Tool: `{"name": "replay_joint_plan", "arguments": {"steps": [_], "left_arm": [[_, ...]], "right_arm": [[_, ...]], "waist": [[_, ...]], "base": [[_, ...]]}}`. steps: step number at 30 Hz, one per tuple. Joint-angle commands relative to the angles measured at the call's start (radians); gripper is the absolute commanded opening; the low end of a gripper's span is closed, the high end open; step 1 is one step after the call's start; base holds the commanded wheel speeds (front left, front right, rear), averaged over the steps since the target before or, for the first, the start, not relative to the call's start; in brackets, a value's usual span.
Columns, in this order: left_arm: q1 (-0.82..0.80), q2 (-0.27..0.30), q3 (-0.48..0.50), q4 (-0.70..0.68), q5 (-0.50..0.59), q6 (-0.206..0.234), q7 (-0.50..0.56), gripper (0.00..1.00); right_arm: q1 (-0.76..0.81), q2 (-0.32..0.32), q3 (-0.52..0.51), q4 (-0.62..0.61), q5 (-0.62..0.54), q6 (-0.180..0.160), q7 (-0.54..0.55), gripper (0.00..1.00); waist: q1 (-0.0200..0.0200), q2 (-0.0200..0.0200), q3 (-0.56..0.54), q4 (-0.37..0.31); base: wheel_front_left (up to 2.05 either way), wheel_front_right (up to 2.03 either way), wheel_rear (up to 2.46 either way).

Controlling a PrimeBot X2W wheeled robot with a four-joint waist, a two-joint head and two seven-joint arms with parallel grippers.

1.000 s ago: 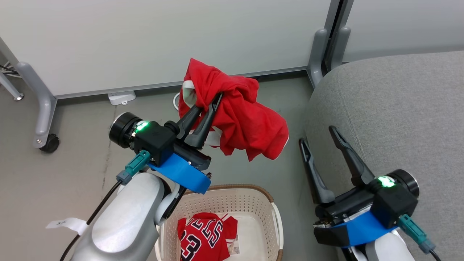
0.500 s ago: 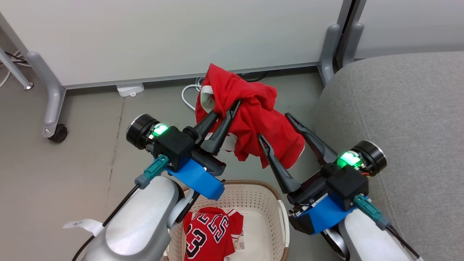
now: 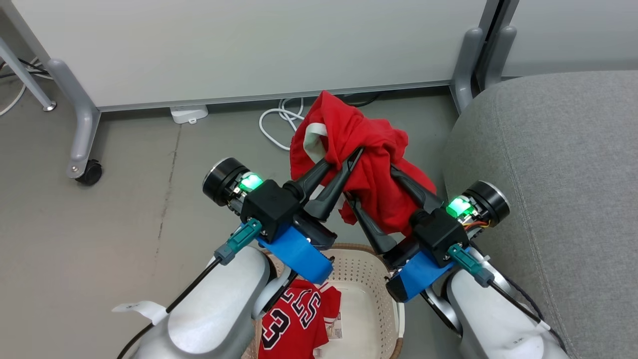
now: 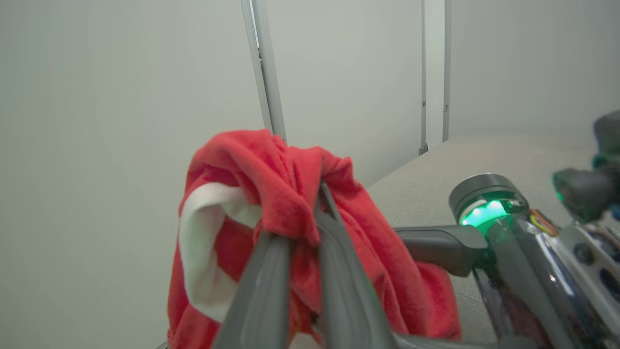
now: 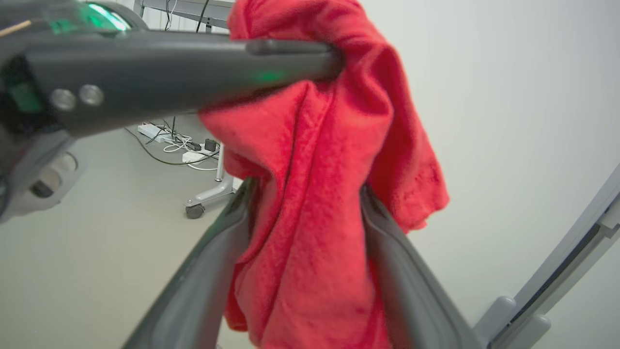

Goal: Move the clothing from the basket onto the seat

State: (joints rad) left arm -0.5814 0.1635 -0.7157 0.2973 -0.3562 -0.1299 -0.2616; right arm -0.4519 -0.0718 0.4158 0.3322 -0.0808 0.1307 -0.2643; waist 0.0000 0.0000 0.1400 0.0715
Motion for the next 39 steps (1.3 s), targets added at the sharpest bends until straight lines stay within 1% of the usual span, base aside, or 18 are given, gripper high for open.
{"name": "replay_joint_plan", "arguments": {"steps": [1, 9, 31, 32, 33, 34, 39], "left_arm": [[-0.020, -0.001, 0.000, 0.002, -0.004, 0.000, -0.005, 0.00], [-0.024, 0.001, -0.012, 0.006, -0.011, 0.000, -0.005, 0.00], [-0.020, 0.005, -0.026, 0.031, -0.018, 0.000, -0.005, 0.00], [-0.019, 0.004, -0.021, 0.031, -0.018, 0.000, -0.005, 0.12], [-0.018, 0.003, -0.018, 0.033, -0.016, 0.000, -0.005, 0.88], [-0.016, 0.002, -0.015, 0.038, -0.012, 0.002, -0.005, 1.00], [-0.005, -0.006, -0.005, 0.043, 0.001, 0.002, -0.005, 1.00]], "right_arm": [[-0.013, 0.006, 0.001, 0.015, 0.006, 0.000, -0.001, 0.00], [-0.015, 0.020, 0.000, 0.038, 0.030, 0.000, 0.000, 0.00], [-0.011, 0.022, -0.011, 0.028, 0.061, 0.000, 0.000, 0.00], [-0.009, 0.022, -0.011, 0.028, 0.062, 0.000, 0.000, 0.00], [-0.007, 0.022, -0.013, 0.029, 0.063, 0.000, 0.000, 0.00], [-0.006, 0.022, -0.014, 0.030, 0.065, 0.000, 0.000, 0.00], [-0.003, 0.022, -0.028, 0.036, 0.066, 0.000, 0.000, 0.00]], "waist": [[0.0000, 0.0000, -0.001, 0.001], [0.0000, 0.0000, 0.001, 0.001], [0.0000, 0.0000, 0.001, 0.003], [0.0000, 0.0000, 0.001, 0.003], [0.0000, 0.0000, 0.001, 0.002], [0.0000, 0.0000, 0.001, 0.002], [0.0000, 0.0000, 0.001, 0.000]], "base": [[0.00, 0.00, 0.00], [0.00, 0.00, 0.00], [0.00, 0.00, 0.00], [0.00, 0.00, 0.00], [0.00, 0.00, 0.00], [0.00, 0.00, 0.00], [0.00, 0.00, 0.00]]}}
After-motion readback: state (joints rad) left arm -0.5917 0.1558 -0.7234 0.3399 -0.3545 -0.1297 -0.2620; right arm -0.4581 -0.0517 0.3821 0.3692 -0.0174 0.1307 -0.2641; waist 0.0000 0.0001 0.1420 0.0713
